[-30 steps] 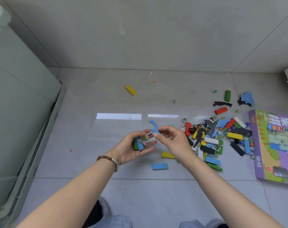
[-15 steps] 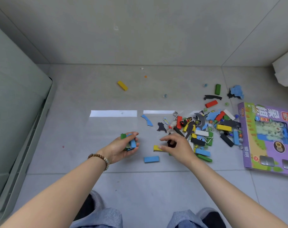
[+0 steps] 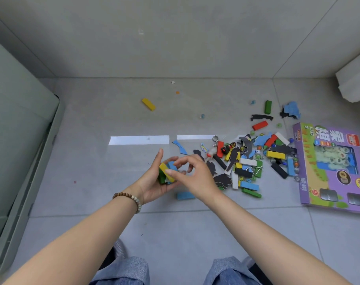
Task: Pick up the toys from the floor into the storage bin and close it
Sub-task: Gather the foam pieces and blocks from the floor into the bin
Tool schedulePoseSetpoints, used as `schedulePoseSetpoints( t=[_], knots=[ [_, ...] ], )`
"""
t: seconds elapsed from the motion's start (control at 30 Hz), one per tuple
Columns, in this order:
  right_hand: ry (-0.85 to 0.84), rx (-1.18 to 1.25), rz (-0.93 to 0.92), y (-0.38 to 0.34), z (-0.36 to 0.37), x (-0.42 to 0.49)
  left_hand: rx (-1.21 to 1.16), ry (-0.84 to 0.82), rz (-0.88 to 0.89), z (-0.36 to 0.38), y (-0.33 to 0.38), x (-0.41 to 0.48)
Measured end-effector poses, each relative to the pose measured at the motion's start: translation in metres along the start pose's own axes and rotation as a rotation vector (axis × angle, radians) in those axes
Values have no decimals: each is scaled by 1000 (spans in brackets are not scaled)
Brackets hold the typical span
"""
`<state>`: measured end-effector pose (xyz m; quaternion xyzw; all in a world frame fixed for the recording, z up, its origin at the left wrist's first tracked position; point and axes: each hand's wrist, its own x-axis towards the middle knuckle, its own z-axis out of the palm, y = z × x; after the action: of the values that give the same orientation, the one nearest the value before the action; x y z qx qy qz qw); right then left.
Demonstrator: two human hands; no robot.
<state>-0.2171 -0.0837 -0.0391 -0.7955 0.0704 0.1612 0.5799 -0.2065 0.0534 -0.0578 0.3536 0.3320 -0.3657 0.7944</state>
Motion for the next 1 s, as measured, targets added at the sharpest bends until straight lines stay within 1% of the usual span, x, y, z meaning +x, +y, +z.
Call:
schedulePoseSetpoints(
  t=[0.1,0.13,0.17,0.23,0.3,0.37,0.43,0.47,0.5,0.53,0.63,0.67,0.7,0.8,0.83,0.87,0.93,1.0],
  knots=[
    [88,-9,17,12,-16,3,-64,78,51,-1,6,-2],
    [84,-41,36,22,-24,3,-59,105,55,-4,7,-3],
    [42,-98,57,32,-31,2,-28,137,50,-7,7,-3],
    [-100,-251,78,52,-34,-6,69,202,34,-14,6,-3],
    [-196,-367,60,66,-31,-13,153,248,26,-19,3,-3],
    [-213,-504,5,74,-27,-17,189,268,36,-21,1,-3],
    [-215,-636,-34,78,-26,-17,179,279,46,-22,1,-4],
    [-209,-664,-37,79,-25,-17,162,281,48,-21,1,-5],
    [-183,-643,-33,80,-25,-18,149,280,51,-20,1,-5],
    [-126,-558,-6,79,-24,-17,138,276,54,-19,1,-5],
    [159,-121,90,67,-24,-12,120,241,36,-11,-3,-4],
    [204,-21,86,60,-26,-10,122,221,18,-7,-5,-3],
    [201,27,68,53,-27,-9,120,188,-8,-3,-7,-2],
    [76,27,25,40,-30,-9,90,55,-91,15,-13,1],
    [57,13,16,41,-34,-11,95,42,-89,19,-14,4],
    [67,4,12,44,-40,-11,107,51,-71,24,-15,6],
    [147,-46,15,54,-62,-11,148,101,-32,28,-15,11],
    [178,-177,13,68,-90,-14,214,145,-32,29,-15,14]
  ],
)
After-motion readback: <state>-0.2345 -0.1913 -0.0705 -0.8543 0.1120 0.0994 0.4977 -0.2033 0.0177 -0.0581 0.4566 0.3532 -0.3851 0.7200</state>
